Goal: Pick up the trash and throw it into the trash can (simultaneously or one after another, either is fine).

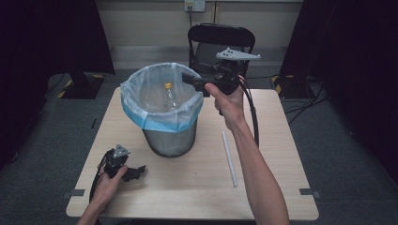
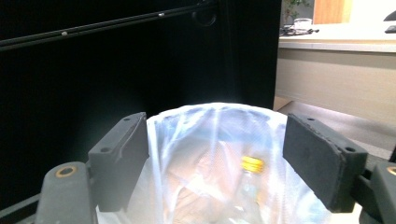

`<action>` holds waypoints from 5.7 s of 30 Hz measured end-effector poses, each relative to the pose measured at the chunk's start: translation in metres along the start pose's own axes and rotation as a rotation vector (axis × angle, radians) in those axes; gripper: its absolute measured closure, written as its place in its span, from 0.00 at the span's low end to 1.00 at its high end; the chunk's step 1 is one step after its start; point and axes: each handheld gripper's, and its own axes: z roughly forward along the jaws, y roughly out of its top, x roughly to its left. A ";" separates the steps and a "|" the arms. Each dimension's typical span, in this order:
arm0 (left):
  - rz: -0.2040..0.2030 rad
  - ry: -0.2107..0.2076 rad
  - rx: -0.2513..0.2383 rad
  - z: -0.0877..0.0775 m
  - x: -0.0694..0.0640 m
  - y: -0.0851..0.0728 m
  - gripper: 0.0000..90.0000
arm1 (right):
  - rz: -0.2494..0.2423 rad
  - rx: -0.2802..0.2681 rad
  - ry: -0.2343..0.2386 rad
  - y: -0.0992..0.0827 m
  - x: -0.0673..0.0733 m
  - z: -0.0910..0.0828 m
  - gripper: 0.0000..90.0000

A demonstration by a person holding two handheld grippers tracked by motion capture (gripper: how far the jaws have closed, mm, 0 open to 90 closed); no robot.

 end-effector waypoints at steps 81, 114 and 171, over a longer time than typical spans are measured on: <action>-0.001 0.000 0.000 0.000 0.000 0.000 0.00 | 0.218 0.421 -0.220 -0.258 -0.042 -0.125 0.41; -0.001 0.000 0.000 0.000 0.000 0.000 0.00 | 0.011 0.656 -0.355 -0.278 -0.021 -0.112 0.69; -0.001 0.000 0.000 0.000 0.000 0.000 0.00 | 0.116 0.426 -0.363 -0.242 -0.033 -0.127 0.90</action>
